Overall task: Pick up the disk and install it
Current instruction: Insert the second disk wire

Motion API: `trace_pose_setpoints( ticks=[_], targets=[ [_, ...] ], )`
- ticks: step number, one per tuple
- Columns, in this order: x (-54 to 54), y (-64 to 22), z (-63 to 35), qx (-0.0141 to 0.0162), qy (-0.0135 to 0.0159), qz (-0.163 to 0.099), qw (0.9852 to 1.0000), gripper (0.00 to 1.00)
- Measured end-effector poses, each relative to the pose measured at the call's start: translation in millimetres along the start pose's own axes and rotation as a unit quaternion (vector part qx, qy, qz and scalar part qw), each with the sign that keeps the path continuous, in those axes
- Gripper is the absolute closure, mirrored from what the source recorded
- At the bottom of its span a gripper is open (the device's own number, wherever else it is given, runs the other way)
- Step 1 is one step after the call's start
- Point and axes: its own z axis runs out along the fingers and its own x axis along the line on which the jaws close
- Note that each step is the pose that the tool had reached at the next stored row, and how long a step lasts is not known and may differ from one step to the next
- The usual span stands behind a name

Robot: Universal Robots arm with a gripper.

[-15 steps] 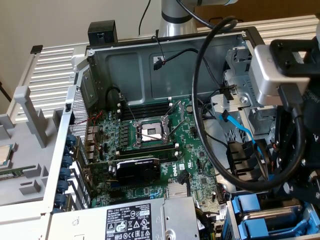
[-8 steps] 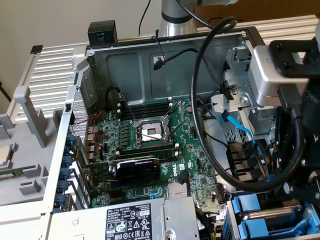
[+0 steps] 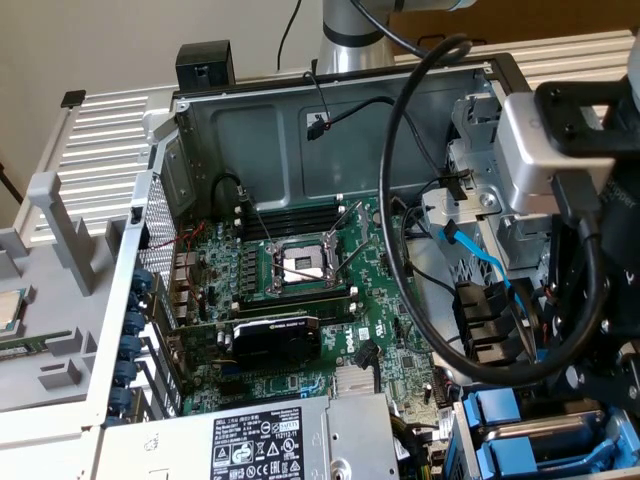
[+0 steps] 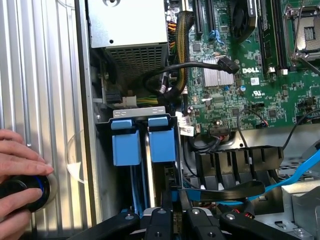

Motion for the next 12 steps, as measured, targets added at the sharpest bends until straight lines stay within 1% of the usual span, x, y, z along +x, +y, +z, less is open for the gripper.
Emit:
trace_pose_setpoints(
  ticks=[8, 12],
  targets=[
    [0.1, 0.5, 0.3, 0.0034, -0.0004, 0.0, 1.0, 0.84],
    [0.2, 1.4, 0.5, 0.0046, -0.0005, 0.0, 1.0, 0.84]
  ],
)
